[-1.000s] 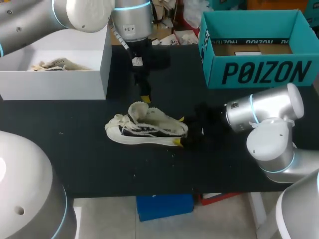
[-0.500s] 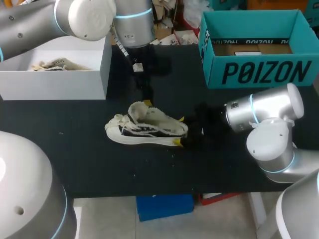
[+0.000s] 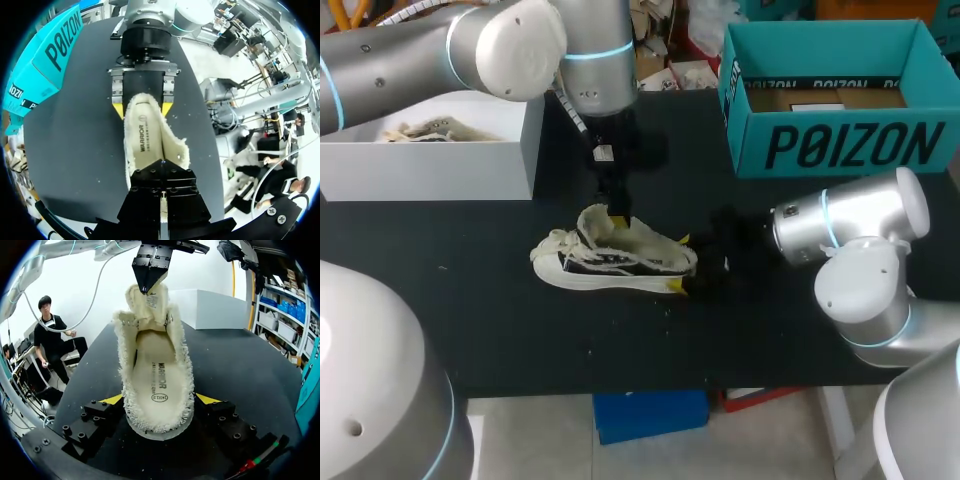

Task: Take the shoe out of the shoebox, open the shoe tongue, remove and reinsert the insole, then place the shoe into the shoebox

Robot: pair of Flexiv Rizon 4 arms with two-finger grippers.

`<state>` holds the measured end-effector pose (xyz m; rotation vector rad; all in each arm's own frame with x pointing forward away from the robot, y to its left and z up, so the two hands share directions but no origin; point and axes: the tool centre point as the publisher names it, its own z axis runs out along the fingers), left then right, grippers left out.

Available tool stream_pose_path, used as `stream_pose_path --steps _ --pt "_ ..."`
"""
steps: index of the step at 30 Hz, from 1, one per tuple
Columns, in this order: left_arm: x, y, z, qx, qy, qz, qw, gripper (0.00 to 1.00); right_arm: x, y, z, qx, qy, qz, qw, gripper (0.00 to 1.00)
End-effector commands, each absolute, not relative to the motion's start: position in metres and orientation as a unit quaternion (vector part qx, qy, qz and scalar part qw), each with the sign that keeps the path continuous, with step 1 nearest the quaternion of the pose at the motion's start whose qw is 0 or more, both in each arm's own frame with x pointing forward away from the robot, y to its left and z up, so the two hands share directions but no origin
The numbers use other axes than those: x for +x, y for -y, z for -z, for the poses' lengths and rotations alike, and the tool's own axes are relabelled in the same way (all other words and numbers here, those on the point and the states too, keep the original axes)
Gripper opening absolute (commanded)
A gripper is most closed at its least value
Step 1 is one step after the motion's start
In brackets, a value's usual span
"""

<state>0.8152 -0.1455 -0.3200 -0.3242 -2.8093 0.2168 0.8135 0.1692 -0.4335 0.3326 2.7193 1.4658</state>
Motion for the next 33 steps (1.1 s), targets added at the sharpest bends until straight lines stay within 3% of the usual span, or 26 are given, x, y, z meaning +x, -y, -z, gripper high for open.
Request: stream_pose_path --steps 1,33 --pt "0.819 0.149 0.328 -0.113 0.978 -0.075 0.161 0.0 0.814 -0.169 0.434 0.108 -0.876 -0.471 0.017 0.0" --pt "0.814 0.156 0.356 -0.116 0.974 -0.063 0.182 0.0 0.814 -0.169 0.434 0.108 -0.876 -0.471 0.017 0.0"
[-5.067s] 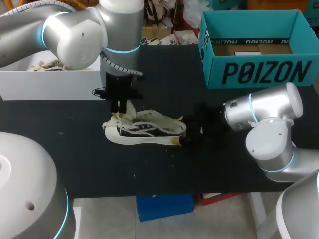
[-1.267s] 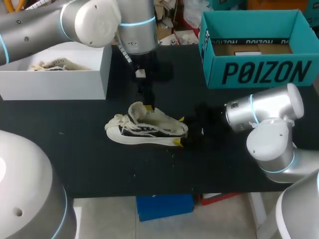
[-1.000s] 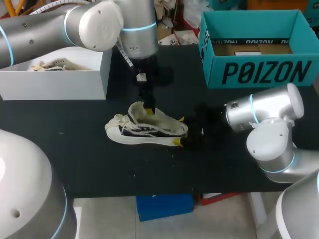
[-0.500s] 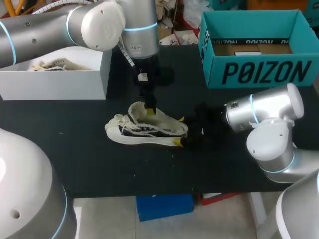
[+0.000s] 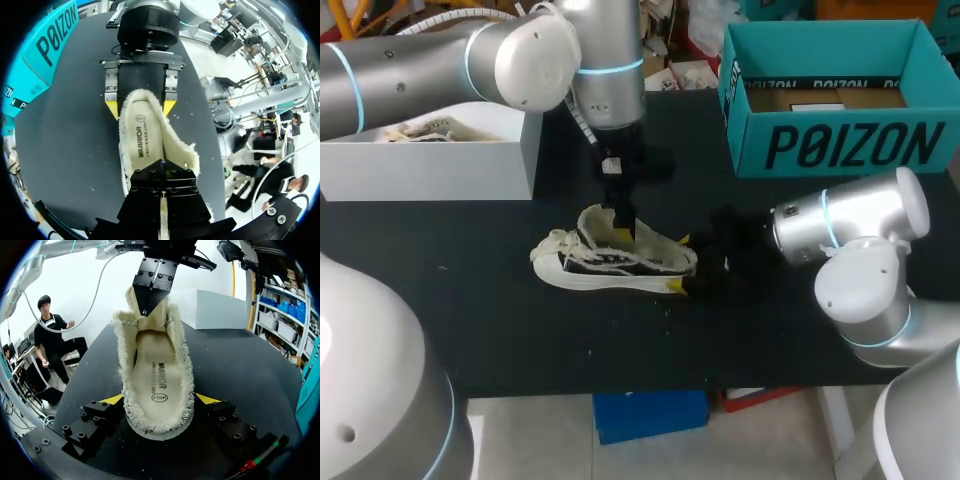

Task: Take the shoe out of the shoebox, open the shoe tongue, remove and reinsert the insole, then place the shoe into the shoebox

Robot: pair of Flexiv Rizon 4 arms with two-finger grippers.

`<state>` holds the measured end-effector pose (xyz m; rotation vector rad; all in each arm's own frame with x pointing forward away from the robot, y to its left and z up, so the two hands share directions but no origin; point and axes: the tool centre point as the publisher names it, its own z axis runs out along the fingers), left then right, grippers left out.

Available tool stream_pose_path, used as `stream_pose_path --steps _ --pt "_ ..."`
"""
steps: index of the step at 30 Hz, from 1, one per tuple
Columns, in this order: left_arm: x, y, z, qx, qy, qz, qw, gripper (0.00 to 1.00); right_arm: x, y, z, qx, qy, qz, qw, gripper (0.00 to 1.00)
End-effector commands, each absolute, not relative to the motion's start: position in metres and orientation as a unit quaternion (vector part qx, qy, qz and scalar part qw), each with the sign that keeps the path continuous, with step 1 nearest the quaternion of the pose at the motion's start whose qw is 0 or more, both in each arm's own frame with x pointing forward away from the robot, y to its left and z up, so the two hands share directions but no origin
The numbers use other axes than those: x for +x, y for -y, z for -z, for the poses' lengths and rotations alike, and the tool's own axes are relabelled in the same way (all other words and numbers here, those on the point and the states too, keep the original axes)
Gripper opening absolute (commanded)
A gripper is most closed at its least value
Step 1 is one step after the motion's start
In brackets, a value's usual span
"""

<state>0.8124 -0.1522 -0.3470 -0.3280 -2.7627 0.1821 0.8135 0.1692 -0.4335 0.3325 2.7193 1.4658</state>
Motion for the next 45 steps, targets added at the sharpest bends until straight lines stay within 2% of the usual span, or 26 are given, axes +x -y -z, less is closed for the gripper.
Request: stream_pose_path --steps 1,15,45 --pt "0.813 0.156 0.358 -0.115 0.974 -0.063 0.183 0.0 0.814 -0.169 0.434 0.108 -0.876 -0.471 0.017 0.0" --pt "0.798 0.157 0.383 -0.114 0.97 -0.057 0.205 0.0 0.814 -0.169 0.434 0.108 -0.876 -0.471 0.017 0.0" --pt "0.778 0.15 0.418 -0.074 0.976 -0.031 0.2 0.0 0.814 -0.169 0.434 0.108 -0.876 -0.471 0.017 0.0"
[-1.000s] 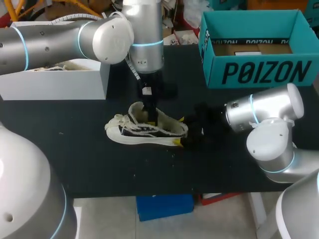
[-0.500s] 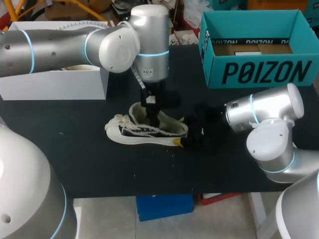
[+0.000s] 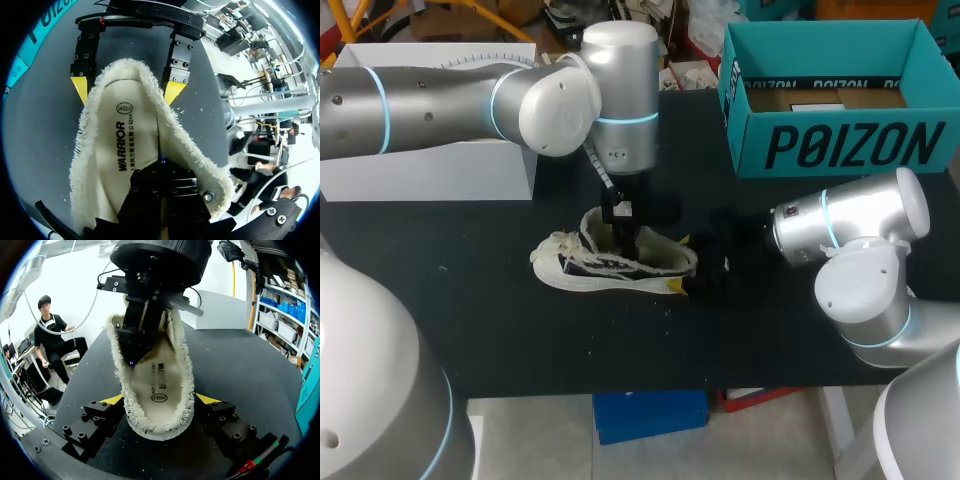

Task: Take the shoe out of the shoebox, open the shoe tongue, remove and reinsert the insole, then place the shoe into the shoebox

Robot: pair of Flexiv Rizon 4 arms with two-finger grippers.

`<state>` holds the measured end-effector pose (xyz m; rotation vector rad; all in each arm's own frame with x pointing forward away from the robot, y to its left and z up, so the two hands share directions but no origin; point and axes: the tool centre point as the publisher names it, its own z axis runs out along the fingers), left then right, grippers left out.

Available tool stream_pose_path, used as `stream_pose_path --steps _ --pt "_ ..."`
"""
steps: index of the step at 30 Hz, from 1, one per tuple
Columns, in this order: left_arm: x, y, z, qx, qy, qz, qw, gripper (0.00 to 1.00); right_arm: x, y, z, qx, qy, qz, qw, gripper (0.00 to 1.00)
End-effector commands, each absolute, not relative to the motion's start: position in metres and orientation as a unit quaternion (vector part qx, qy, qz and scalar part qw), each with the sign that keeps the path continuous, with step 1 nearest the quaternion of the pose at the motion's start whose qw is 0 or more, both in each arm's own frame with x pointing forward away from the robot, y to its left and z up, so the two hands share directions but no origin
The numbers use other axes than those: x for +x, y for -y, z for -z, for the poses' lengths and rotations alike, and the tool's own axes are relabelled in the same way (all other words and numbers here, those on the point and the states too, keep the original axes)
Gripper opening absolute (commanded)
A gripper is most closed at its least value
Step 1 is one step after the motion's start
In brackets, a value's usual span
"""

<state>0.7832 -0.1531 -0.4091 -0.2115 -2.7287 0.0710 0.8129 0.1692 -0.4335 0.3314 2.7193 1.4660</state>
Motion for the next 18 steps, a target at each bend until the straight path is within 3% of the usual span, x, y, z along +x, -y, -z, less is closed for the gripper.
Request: stream_pose_path --steps 1,9,10,11,15,18 --pt "0.7773 0.15 0.4188 -0.073 0.976 -0.032 0.201 0.0 0.8136 -0.1688 0.4335 0.108 -0.876 -0.471 0.017 0.0" --pt "0.7768 0.1491 0.4219 -0.067 0.977 -0.035 0.2 0.0 0.8136 -0.1688 0.4335 0.108 -0.876 -0.471 0.017 0.0" --pt "0.777 0.149 0.421 -0.066 0.977 -0.035 0.198 0.07 0.8136 -0.1688 0.4335 0.108 -0.876 -0.471 0.017 0.0" --pt "0.7773 0.149 0.4201 -0.065 0.978 -0.036 0.194 0.24 0.8136 -0.1688 0.4335 0.108 -0.876 -0.471 0.017 0.0" --pt "0.7777 0.1492 0.418 -0.064 0.981 -0.033 0.18 0.37 0.8136 -0.1688 0.4335 0.108 -0.876 -0.471 0.017 0.0" --pt "0.7774 0.1493 0.4177 -0.061 0.985 -0.021 0.163 0.35 0.8136 -0.1688 0.4335 0.108 -0.876 -0.471 0.017 0.0"
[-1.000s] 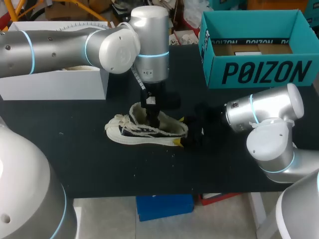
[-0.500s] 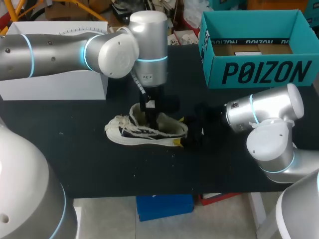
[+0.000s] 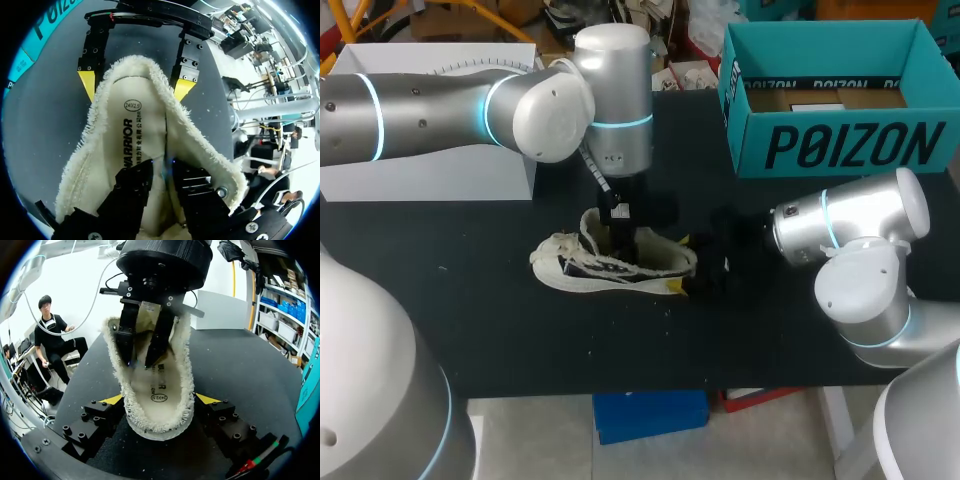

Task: Take the shoe out of the shoebox, open the shoe tongue, remove and reinsert the insole, then place the shoe into the shoebox

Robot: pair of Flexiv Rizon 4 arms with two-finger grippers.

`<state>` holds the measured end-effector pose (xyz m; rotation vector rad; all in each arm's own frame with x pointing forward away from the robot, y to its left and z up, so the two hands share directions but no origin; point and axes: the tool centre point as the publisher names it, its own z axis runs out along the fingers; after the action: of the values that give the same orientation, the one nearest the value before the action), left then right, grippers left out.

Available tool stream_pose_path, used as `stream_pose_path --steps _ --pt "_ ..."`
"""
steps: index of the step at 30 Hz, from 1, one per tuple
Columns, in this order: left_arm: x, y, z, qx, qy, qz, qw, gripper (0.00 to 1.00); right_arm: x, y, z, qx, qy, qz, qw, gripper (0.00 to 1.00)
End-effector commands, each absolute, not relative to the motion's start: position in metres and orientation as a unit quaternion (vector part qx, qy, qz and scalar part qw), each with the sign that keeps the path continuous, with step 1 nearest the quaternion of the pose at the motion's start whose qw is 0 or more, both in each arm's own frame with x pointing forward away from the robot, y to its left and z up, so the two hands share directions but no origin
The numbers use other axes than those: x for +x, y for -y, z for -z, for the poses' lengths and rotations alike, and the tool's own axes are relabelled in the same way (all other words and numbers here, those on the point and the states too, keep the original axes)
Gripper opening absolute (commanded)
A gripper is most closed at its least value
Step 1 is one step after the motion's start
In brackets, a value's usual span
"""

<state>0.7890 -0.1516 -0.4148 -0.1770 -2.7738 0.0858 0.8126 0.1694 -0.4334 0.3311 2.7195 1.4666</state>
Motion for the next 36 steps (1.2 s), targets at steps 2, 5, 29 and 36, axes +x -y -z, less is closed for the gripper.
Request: stream_pose_path --steps 2,5,29,36 --pt "0.777 0.149 0.419 -0.057 0.986 -0.016 0.155 0.34 0.814 -0.169 0.434 0.108 -0.876 -0.471 0.017 0.0" --pt "0.777 0.149 0.424 -0.05 0.989 0.0 0.136 0.34 0.814 -0.169 0.434 0.108 -0.876 -0.471 0.017 0.0" --pt "0.802 0.119 0.468 -0.04 0.996 0.053 -0.054 0.31 0.814 -0.169 0.434 0.108 -0.876 -0.471 0.017 0.0" --pt "0.809 0.114 0.471 -0.034 0.99 0.042 -0.129 0.26 0.814 -0.169 0.434 0.108 -0.876 -0.471 0.017 0.0"
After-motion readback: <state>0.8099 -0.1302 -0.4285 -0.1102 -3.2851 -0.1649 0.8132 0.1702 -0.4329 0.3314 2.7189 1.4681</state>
